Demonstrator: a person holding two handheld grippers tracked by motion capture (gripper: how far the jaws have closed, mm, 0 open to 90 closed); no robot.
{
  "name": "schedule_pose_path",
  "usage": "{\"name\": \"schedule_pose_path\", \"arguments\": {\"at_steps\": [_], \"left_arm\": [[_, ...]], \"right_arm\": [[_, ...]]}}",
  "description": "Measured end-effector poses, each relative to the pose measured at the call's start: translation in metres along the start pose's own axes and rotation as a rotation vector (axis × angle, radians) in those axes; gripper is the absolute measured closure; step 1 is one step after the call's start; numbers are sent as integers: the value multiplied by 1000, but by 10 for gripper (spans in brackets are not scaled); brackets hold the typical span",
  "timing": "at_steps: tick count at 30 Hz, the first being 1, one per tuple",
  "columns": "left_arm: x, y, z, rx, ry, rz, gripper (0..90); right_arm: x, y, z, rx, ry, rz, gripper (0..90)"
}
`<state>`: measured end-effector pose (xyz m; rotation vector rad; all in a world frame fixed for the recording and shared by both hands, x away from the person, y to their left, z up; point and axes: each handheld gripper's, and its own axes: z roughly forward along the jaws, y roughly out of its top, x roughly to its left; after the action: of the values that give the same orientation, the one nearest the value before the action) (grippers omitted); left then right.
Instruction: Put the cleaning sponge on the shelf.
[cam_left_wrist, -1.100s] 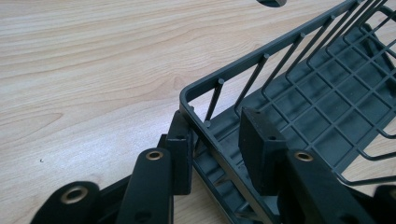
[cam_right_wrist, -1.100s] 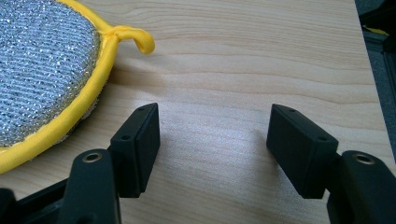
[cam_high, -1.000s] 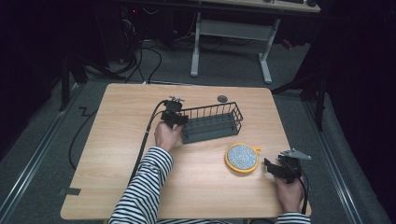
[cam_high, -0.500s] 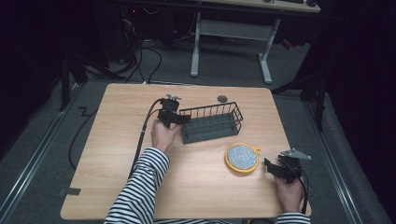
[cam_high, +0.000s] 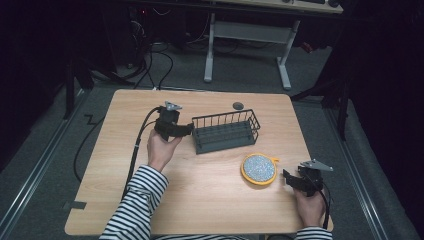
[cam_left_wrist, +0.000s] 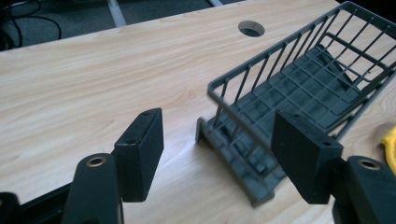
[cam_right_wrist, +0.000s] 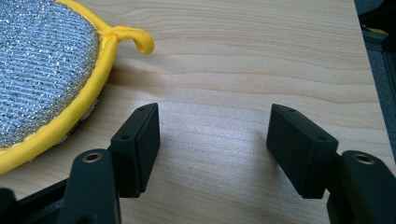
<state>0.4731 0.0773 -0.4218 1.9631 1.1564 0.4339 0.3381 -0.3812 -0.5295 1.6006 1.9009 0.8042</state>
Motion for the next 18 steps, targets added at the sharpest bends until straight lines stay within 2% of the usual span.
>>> {"name": "schedule_pose_path", "arguments": {"at_steps": [10, 13, 14, 15, 18], "left_arm": [[19, -43, -32, -9, 26, -23, 349], [25, -56, -39, -6, 35, -42, 345], [29, -66, -42, -15, 35, -64, 341], [29, -66, -42, -15, 35, -64, 341], [36, -80, -45, -22, 35, -97, 341]], "right_arm": [[0, 0, 0, 0, -1, 0, 351], [0, 0, 0, 0, -1, 0, 351], [0, 0, 0, 0, -1, 0, 351], [0, 0, 0, 0, -1, 0, 351], [0, 0, 0, 0, -1, 0, 350]]}}
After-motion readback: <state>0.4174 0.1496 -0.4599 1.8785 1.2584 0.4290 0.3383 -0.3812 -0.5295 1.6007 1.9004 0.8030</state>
